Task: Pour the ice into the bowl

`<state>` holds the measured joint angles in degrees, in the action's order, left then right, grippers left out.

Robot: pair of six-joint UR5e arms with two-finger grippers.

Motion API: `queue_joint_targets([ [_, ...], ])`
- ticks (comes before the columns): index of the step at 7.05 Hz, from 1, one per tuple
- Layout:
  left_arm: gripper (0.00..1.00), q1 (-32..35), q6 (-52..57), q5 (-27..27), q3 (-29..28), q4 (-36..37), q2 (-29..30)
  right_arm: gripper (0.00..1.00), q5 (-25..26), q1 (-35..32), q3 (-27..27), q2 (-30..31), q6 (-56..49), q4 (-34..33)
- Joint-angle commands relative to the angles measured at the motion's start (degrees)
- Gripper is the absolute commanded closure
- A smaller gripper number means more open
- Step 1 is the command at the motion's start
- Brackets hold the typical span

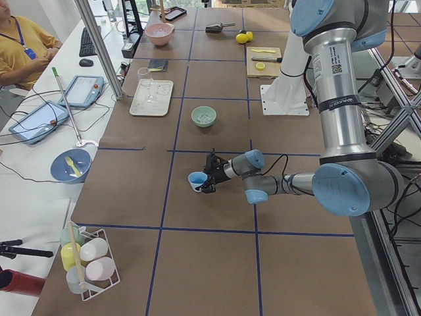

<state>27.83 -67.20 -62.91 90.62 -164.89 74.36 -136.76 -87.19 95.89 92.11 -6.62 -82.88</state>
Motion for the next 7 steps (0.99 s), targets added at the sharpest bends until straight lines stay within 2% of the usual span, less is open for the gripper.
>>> queue_joint_targets([
  [1, 0.36, -0.1, 0.0, -0.4, 0.0, 0.0, 0.0, 0.00, 0.0, -0.1, 0.0, 0.2, -0.1, 0.0],
  [2, 0.00, -0.1, 0.0, -0.3, 0.0, 0.0, -0.1, 0.00, 0.0, -0.1, 0.1, 0.2, -0.1, 0.0],
  [3, 0.00, -0.1, 0.3, -0.5, 0.3, 0.0, -0.2, 0.00, -0.1, -0.3, 0.1, 0.2, -0.1, 0.0],
  [5, 0.00, 0.7, 9.4, -1.4, 3.1, -0.3, -0.4, 0.00, -0.1, -0.3, 0.1, 0.2, -0.1, 0.0],
  [6, 0.00, 4.6, 10.9, -8.0, 3.4, -0.3, -0.4, 0.00, -0.2, -0.3, 0.3, 0.2, 0.1, 0.0],
  [7, 0.00, 12.2, 19.5, -13.8, 4.3, -0.3, 0.2, 0.00, -0.2, -0.3, 0.5, 0.2, 0.5, 0.0],
])
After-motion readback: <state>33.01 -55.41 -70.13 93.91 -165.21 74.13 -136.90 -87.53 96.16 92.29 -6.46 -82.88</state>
